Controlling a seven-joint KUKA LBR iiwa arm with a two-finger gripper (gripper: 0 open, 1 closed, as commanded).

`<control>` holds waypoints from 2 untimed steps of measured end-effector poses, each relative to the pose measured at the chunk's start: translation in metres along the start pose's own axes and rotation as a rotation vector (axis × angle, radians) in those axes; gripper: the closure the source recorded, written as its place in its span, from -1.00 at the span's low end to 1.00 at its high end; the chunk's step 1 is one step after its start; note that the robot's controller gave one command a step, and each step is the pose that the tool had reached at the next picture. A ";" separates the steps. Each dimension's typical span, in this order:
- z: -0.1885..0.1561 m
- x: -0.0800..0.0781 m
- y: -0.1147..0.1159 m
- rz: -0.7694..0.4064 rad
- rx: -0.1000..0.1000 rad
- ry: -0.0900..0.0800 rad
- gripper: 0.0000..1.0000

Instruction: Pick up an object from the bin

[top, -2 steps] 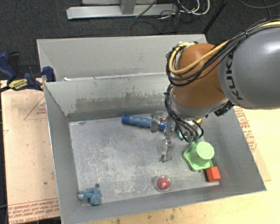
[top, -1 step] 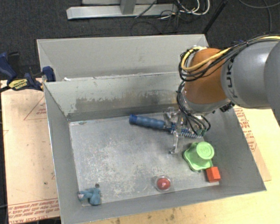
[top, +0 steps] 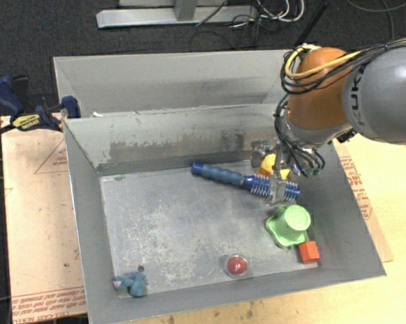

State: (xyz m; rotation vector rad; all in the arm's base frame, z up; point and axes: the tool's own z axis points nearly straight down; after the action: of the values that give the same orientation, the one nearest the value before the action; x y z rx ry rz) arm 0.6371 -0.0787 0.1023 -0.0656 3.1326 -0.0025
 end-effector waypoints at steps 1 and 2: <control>0.002 -0.005 0.027 0.166 -0.003 0.005 -1.00; 0.033 -0.004 0.016 0.324 -0.002 0.008 -1.00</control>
Offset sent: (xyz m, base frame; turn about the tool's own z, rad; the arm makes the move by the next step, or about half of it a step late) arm 0.0026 0.0251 -0.0023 0.1687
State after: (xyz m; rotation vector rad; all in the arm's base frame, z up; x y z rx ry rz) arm 0.6409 -0.0626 0.0693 0.4410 3.1103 0.0022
